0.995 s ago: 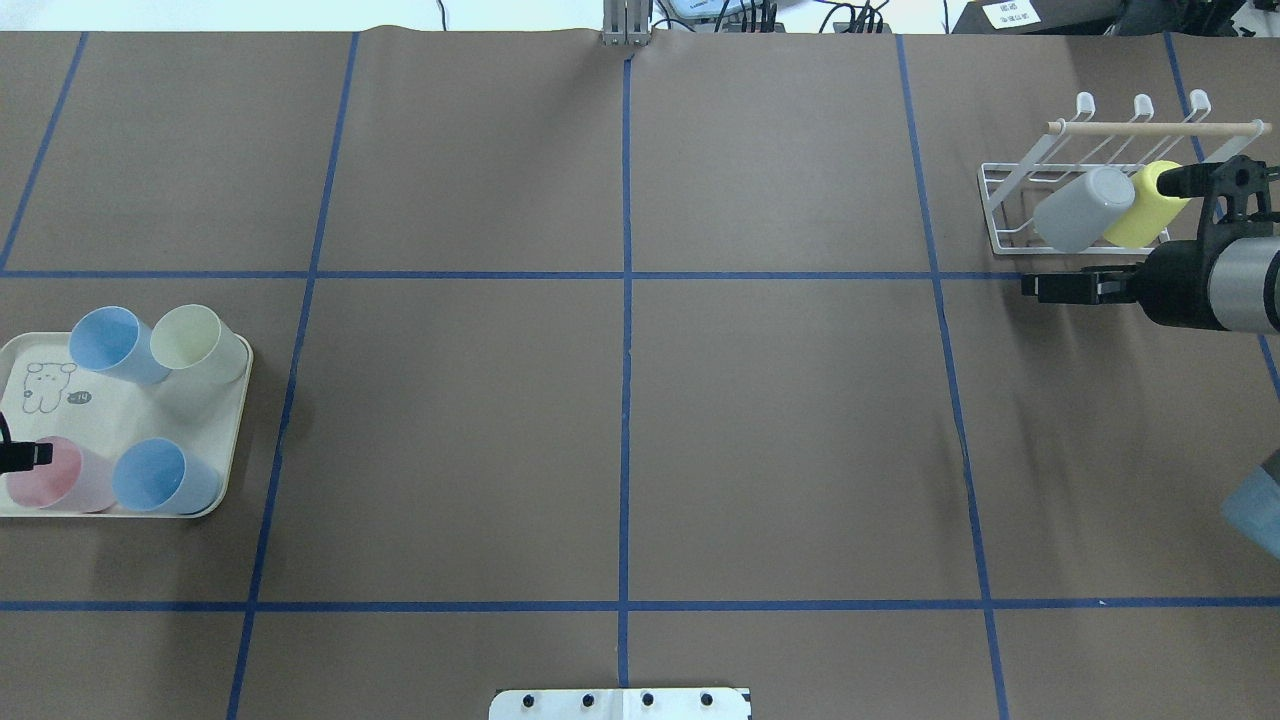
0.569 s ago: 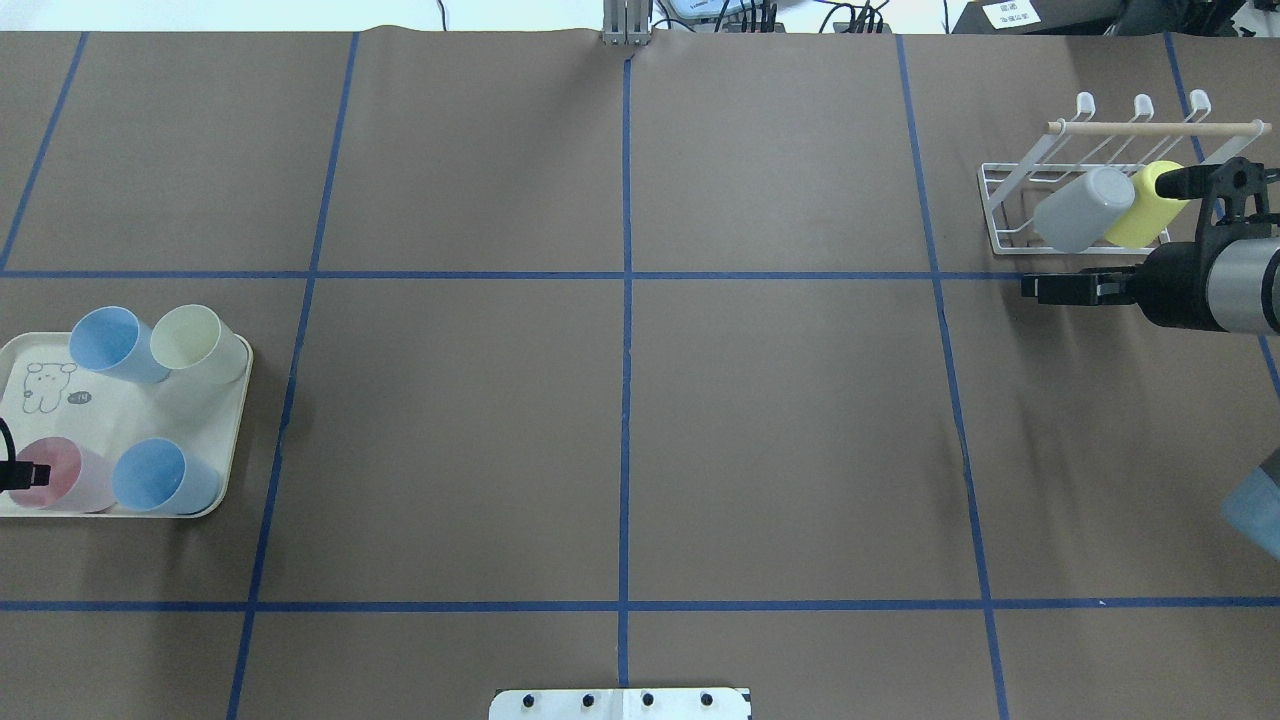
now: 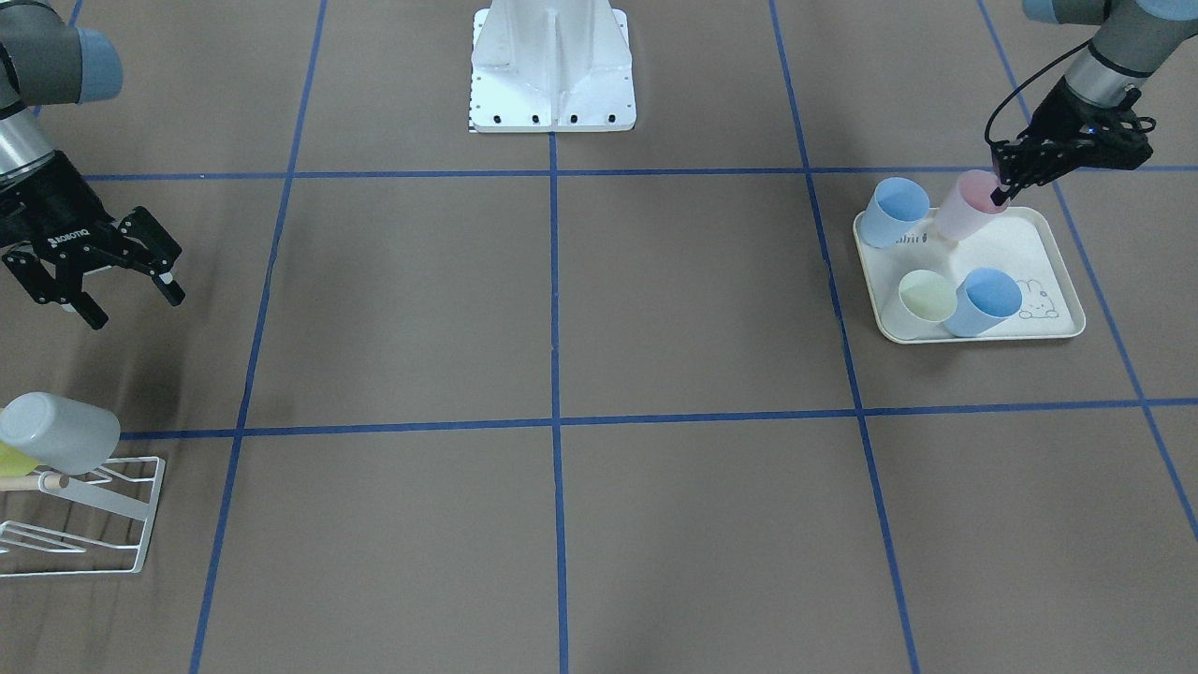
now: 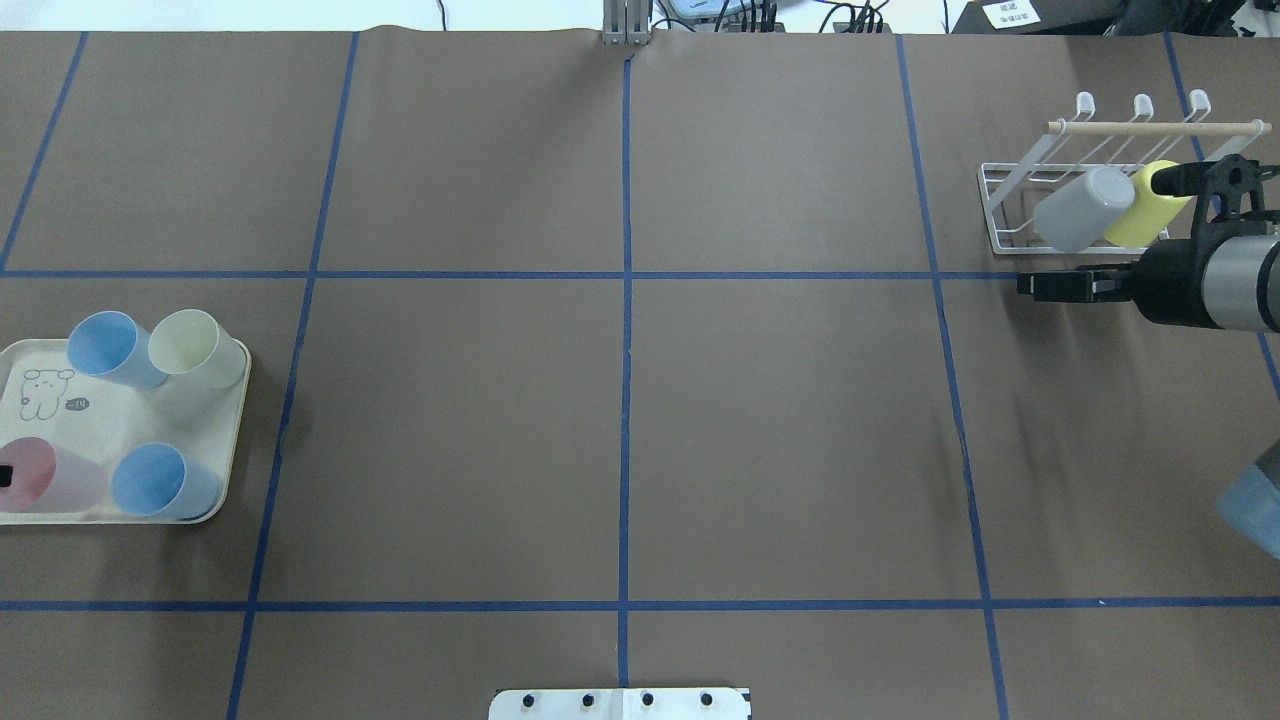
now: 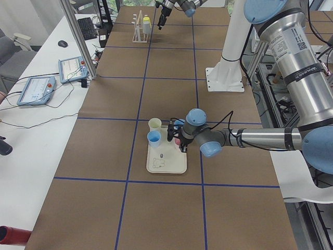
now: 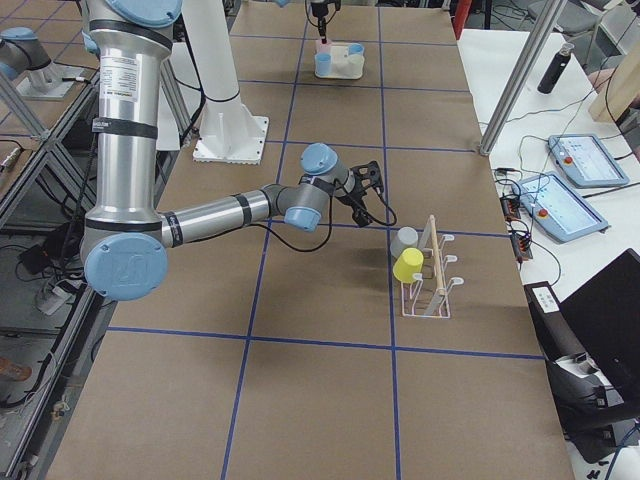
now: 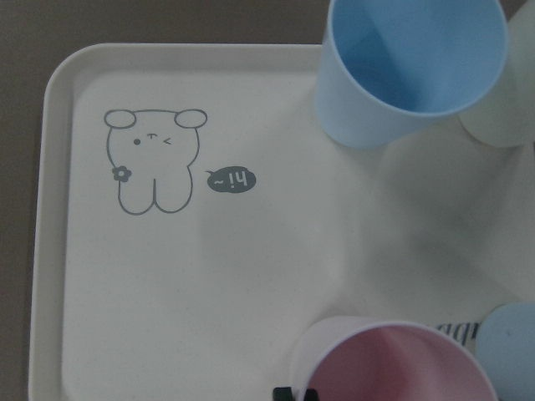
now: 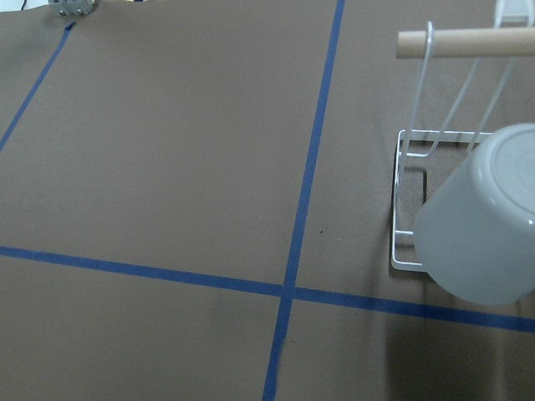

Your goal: Transfer IKEA cup to right arm and place on rack

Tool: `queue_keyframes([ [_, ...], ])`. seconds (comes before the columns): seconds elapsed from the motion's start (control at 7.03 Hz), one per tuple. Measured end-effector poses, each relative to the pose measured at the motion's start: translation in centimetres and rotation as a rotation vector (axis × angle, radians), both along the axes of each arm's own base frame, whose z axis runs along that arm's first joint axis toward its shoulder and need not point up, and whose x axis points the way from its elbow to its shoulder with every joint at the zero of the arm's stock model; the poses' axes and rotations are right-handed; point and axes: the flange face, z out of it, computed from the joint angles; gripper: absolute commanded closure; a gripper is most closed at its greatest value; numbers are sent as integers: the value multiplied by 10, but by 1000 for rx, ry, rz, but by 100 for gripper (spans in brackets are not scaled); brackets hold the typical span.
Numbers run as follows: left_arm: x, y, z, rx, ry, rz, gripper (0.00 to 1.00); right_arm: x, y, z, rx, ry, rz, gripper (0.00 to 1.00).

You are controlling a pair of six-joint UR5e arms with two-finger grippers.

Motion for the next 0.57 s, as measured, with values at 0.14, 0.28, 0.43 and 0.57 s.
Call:
queue_keyframes([
  [0.14,-34,-9,-12,-23,62,-51,100,0,0,0,0,-3,1,0],
  [0.28,-61,-17,-29,-30,135,-84,100,-1,-1,-1,-1,-7,3,0],
  [0.43,-74,-28,-47,-32,195,-109,100,-2,-2,-5,6,-17,3,0],
  [0.57,-74,-41,-66,-55,255,-112,100,-3,-3,-9,20,-31,2,0],
])
